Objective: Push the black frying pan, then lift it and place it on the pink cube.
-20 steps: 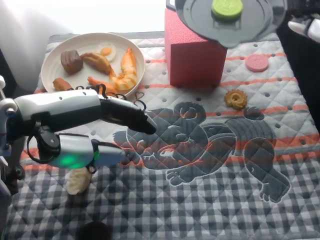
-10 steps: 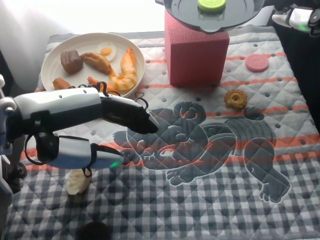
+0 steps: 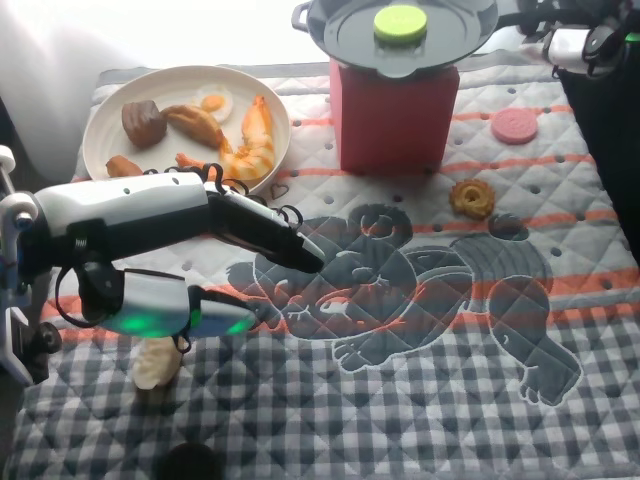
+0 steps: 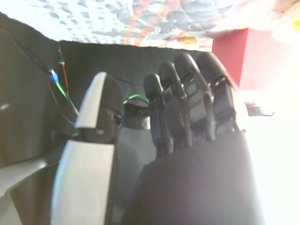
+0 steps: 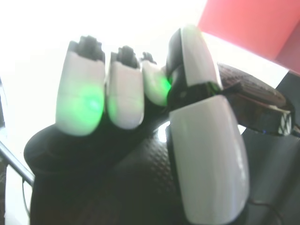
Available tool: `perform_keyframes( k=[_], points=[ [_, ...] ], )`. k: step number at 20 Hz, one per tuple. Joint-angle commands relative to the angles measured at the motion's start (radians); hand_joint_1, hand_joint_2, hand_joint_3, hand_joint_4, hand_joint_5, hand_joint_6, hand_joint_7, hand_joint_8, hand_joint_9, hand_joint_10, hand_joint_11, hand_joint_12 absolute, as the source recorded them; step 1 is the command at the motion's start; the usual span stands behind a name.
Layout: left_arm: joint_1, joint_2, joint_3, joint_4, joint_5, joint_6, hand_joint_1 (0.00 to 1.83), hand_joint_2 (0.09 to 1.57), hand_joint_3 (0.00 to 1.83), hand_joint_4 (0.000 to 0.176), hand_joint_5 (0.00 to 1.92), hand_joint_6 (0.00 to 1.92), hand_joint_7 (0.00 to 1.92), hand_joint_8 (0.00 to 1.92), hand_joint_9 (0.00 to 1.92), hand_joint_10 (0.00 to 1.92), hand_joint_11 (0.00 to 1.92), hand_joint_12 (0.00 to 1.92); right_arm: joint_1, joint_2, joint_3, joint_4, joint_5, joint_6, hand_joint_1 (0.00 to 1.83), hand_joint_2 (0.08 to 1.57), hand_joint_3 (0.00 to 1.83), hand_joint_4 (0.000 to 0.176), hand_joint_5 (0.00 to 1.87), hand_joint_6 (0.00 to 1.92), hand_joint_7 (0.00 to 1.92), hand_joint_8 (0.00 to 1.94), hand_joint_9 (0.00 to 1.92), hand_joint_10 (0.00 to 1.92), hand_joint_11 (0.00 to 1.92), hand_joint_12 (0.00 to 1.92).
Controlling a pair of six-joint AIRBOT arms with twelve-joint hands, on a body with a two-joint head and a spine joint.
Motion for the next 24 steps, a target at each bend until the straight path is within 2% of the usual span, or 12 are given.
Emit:
perform_keyframes(
  k=[1,4,5,6,7,9,14,16,18,20,21,24],
  points=[
    [-0.013,-0.001,0.003,-0.030,-0.102,-0.004,1.03,1.28,0.02,0.000,0.60,0.08,0.56,0.00,0.34,0.42,0.00,1.08,0.021,-0.004,0.010,-0.018,0.097,0.001,1.45,1.24,0.00,0.000,1.30,1.92,1.47,1.94,1.58,1.92,1.62,1.92],
    [-0.013,-0.001,0.003,-0.031,-0.104,-0.004,1.03,1.28,0.01,0.000,0.62,0.07,0.57,0.01,0.35,0.41,0.00,1.10,0.021,-0.022,0.026,0.025,0.059,-0.059,1.38,1.24,0.00,0.000,1.13,1.92,1.30,1.94,1.43,1.92,1.48,1.92],
    [-0.013,-0.001,0.003,-0.032,-0.105,-0.004,0.97,1.30,0.02,0.000,0.61,0.05,0.57,0.01,0.35,0.40,0.00,1.07,0.020,-0.024,0.025,0.045,0.052,-0.085,1.22,1.26,0.01,0.000,0.87,1.92,1.06,1.94,1.26,1.92,1.36,1.92],
    [-0.013,-0.001,0.003,-0.033,-0.105,-0.004,0.97,1.31,0.02,0.000,0.62,0.05,0.58,0.01,0.36,0.40,0.00,1.06,0.020,-0.025,0.025,0.046,0.050,-0.089,1.06,1.38,0.02,0.000,0.47,1.85,0.69,1.77,0.88,1.92,1.02,1.92],
    [-0.013,-0.001,0.003,-0.034,-0.105,-0.004,0.99,1.31,0.02,0.000,0.62,0.05,0.58,0.01,0.37,0.40,0.00,1.06,0.020,-0.025,0.022,0.046,0.049,-0.089,1.00,1.43,0.02,0.000,0.36,1.90,0.57,1.74,0.64,1.85,0.75,1.92],
    [-0.011,0.001,0.002,-0.039,-0.105,-0.004,1.02,1.31,0.02,0.000,0.62,0.05,0.58,0.01,0.37,0.40,0.00,1.15,0.020,-0.025,0.016,0.053,0.049,-0.094,0.87,1.30,0.00,0.000,0.01,1.05,0.09,1.12,0.17,1.41,0.06,1.80],
    [-0.006,0.004,-0.002,-0.046,-0.105,-0.004,0.99,1.31,0.01,0.000,0.65,0.03,0.59,0.00,0.31,0.56,0.00,1.13,0.019,0.029,-0.055,0.066,0.063,-0.157,0.78,1.29,0.00,0.019,0.03,0.15,0.09,0.13,0.01,0.88,0.00,1.48],
    [-0.001,0.006,-0.002,-0.052,-0.105,-0.004,1.01,1.29,0.00,0.000,0.64,0.03,0.58,0.00,0.28,0.55,0.00,1.08,0.000,0.069,-0.096,0.064,0.095,-0.157,0.70,1.29,0.00,0.062,0.00,0.01,0.05,0.02,0.00,0.69,0.00,0.98],
    [0.003,0.009,-0.003,-0.056,-0.106,-0.004,0.91,1.33,0.02,0.000,0.60,0.01,0.55,0.00,0.26,0.54,0.00,1.02,-0.010,0.086,-0.114,0.064,0.108,-0.158,0.61,1.26,0.00,0.085,0.00,0.00,0.00,0.00,0.00,0.17,0.00,0.48],
    [0.010,0.015,-0.004,-0.064,-0.108,-0.004,0.94,1.32,0.01,0.000,0.58,0.00,0.57,0.01,0.28,0.55,0.00,1.07,-0.030,0.127,-0.157,0.054,0.136,-0.161,0.56,1.19,0.00,0.090,0.00,0.00,0.00,0.00,0.00,0.01,0.00,0.04],
    [0.011,0.015,-0.004,-0.067,-0.108,-0.004,1.01,1.29,0.00,0.000,0.59,0.01,0.58,0.01,0.31,0.55,0.00,1.15,-0.040,0.148,-0.182,0.047,0.152,-0.161,0.49,1.15,0.00,0.106,0.00,0.00,0.00,0.00,0.00,0.00,0.00,0.01],
    [0.019,0.018,-0.005,-0.075,-0.108,-0.004,1.01,1.28,0.00,0.012,0.55,0.00,0.54,0.00,0.29,0.52,0.00,1.14,-0.064,0.208,-0.258,-0.004,0.191,-0.161,0.56,1.07,0.00,0.102,0.00,0.00,0.00,0.00,0.00,0.00,0.00,0.00]
  ],
)
